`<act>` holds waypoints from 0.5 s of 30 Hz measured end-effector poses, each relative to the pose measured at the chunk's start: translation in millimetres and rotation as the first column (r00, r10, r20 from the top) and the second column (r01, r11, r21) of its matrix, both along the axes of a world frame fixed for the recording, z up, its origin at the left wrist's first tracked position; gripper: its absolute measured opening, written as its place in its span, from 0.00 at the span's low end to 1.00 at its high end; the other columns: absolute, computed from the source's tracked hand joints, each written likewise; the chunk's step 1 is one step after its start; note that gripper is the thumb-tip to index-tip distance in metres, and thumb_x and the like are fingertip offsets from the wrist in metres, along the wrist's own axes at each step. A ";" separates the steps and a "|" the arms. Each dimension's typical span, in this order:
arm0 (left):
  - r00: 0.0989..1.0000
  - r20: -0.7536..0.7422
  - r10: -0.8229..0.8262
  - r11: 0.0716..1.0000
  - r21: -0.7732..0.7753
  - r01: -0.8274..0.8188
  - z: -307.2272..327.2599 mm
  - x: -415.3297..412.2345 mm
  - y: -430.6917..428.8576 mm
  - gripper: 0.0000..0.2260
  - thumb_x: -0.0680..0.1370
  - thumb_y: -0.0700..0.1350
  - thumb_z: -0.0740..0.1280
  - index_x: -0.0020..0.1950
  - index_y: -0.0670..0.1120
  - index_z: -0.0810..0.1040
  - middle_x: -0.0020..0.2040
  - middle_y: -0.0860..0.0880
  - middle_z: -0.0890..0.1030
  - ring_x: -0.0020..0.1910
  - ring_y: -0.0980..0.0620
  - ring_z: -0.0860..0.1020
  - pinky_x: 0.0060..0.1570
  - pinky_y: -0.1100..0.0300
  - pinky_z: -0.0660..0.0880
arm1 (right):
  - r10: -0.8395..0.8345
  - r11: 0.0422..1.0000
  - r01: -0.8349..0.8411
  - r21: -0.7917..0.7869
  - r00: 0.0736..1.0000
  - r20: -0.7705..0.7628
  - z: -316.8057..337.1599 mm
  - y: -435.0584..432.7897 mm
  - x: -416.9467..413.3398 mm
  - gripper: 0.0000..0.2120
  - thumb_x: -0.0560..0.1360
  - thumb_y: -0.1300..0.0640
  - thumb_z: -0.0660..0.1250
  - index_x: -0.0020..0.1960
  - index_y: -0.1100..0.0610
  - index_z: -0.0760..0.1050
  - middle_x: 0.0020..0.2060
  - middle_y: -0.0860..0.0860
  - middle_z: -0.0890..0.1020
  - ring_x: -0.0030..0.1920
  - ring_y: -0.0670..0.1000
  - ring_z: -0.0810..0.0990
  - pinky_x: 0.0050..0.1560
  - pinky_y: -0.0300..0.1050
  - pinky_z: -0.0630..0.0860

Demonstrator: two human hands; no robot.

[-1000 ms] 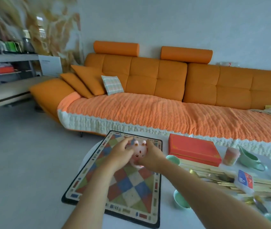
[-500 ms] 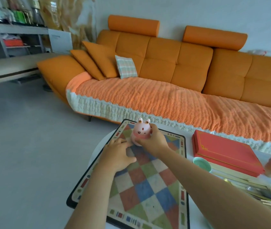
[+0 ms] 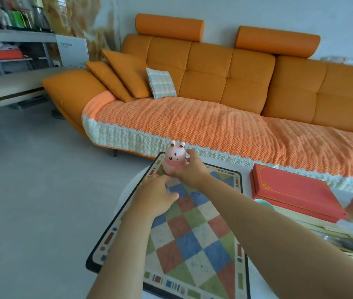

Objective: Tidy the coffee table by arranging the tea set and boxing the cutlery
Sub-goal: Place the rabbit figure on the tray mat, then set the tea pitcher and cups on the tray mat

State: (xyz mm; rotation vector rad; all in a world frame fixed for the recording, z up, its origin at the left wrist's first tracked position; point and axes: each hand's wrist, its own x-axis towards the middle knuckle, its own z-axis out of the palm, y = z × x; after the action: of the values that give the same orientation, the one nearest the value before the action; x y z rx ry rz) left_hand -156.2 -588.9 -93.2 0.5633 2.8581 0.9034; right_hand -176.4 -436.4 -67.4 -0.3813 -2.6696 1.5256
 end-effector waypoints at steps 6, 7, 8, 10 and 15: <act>0.994 -0.110 0.001 0.973 0.231 0.025 36.5 33.0 42.5 0.10 0.80 0.54 0.62 0.58 0.55 0.78 0.55 0.56 0.77 0.53 0.52 0.76 0.50 0.49 0.77 | -0.013 0.988 0.016 0.153 1.000 -0.024 31.5 43.4 60.7 0.28 0.75 0.56 0.69 0.72 0.51 0.65 0.54 0.49 0.80 0.45 0.51 0.81 0.36 0.42 0.76; 0.995 -0.100 -0.009 0.965 0.260 0.035 42.4 41.6 53.6 0.10 0.80 0.53 0.63 0.59 0.54 0.78 0.55 0.56 0.77 0.54 0.54 0.76 0.52 0.51 0.77 | -0.020 0.986 0.026 0.164 0.999 -0.038 36.3 56.5 74.2 0.24 0.75 0.57 0.68 0.70 0.51 0.68 0.50 0.49 0.82 0.42 0.52 0.82 0.36 0.44 0.77; 0.996 -0.089 -0.022 0.957 0.288 0.047 47.6 50.3 66.0 0.10 0.80 0.51 0.64 0.59 0.53 0.78 0.55 0.57 0.78 0.54 0.55 0.77 0.53 0.53 0.76 | -0.025 0.983 0.033 0.181 0.999 -0.048 41.7 69.9 89.0 0.20 0.75 0.58 0.67 0.67 0.52 0.72 0.47 0.49 0.83 0.41 0.51 0.82 0.37 0.44 0.78; 0.996 -0.074 -0.053 0.943 0.326 0.075 59.4 68.9 94.7 0.10 0.79 0.51 0.64 0.59 0.55 0.78 0.55 0.59 0.78 0.54 0.57 0.77 0.54 0.55 0.76 | -0.042 0.968 0.055 0.245 0.997 -0.061 51.3 99.4 119.7 0.13 0.76 0.57 0.66 0.59 0.51 0.78 0.45 0.47 0.83 0.39 0.47 0.81 0.37 0.39 0.76; 0.971 -0.091 -0.220 0.905 0.353 0.238 93.4 113.2 186.7 0.06 0.79 0.52 0.64 0.55 0.58 0.76 0.52 0.61 0.78 0.50 0.59 0.77 0.48 0.58 0.72 | -0.153 0.924 0.182 0.336 0.982 -0.109 73.6 182.8 195.1 0.09 0.75 0.59 0.66 0.52 0.49 0.81 0.38 0.43 0.79 0.35 0.45 0.77 0.38 0.38 0.73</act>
State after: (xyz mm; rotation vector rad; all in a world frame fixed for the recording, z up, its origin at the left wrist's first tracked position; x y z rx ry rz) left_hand -43.0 -402.2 0.2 0.9464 2.5965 1.3968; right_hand 18.7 -253.6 6.2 -0.4983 -2.6858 0.9780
